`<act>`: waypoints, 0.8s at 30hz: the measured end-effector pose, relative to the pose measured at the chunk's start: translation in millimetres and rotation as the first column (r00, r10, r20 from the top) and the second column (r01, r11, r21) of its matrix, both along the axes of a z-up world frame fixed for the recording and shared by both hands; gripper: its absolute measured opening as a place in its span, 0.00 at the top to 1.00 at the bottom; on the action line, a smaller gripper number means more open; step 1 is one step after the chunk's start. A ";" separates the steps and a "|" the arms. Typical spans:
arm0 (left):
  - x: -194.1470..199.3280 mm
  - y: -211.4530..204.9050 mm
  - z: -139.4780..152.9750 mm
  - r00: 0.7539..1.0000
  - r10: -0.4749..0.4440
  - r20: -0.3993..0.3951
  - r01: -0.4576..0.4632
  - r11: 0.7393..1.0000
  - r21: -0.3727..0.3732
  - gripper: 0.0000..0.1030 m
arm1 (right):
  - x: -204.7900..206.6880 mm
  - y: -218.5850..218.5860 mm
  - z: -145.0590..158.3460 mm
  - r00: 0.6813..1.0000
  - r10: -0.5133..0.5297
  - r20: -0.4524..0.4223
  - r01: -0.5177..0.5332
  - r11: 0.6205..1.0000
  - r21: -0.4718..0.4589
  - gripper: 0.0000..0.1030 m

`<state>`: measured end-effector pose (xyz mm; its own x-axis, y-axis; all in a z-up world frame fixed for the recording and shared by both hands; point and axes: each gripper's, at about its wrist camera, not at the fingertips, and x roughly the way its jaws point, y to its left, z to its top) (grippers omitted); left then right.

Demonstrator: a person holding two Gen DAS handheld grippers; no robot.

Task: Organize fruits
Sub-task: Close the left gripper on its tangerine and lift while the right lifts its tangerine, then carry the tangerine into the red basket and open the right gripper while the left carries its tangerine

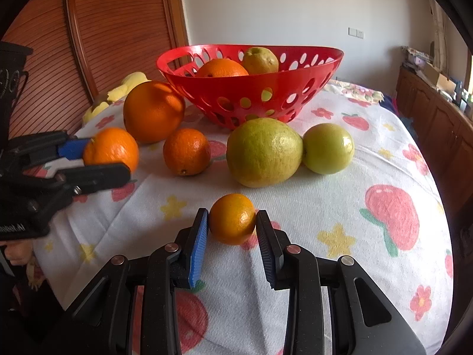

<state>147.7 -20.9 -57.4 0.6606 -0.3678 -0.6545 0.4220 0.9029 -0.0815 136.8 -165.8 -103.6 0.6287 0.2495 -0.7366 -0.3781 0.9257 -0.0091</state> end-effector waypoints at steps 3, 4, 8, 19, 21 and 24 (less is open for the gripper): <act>0.3 3.1 9.1 1.000 0.001 0.021 -0.001 1.000 -0.003 0.57 | -0.9 0.6 1.5 1.000 -0.002 0.006 0.002 1.000 -0.011 0.69; 0.9 3.6 11.3 1.000 0.001 0.027 -0.001 1.000 -0.001 0.57 | -1.3 0.7 2.7 1.000 -0.005 0.011 0.005 1.000 -0.013 0.69; 3.0 8.3 21.7 0.999 0.007 0.051 -0.007 1.000 -0.001 0.57 | -2.7 1.2 7.1 1.000 0.002 0.024 -0.001 1.000 -0.014 0.69; 24.3 15.9 47.0 0.994 0.033 0.103 -0.032 0.999 -0.008 0.57 | 12.9 -9.7 54.7 0.994 0.015 0.104 -0.017 1.000 0.020 0.69; 30.3 15.5 51.5 0.993 0.035 0.111 -0.035 0.999 -0.006 0.57 | 20.4 -11.2 63.0 0.993 0.018 0.117 -0.021 1.000 0.020 0.69; 40.1 15.5 55.8 0.993 0.036 0.115 -0.036 0.999 -0.004 0.57 | 35.5 -12.4 74.9 0.990 0.025 0.138 -0.027 1.000 0.012 0.69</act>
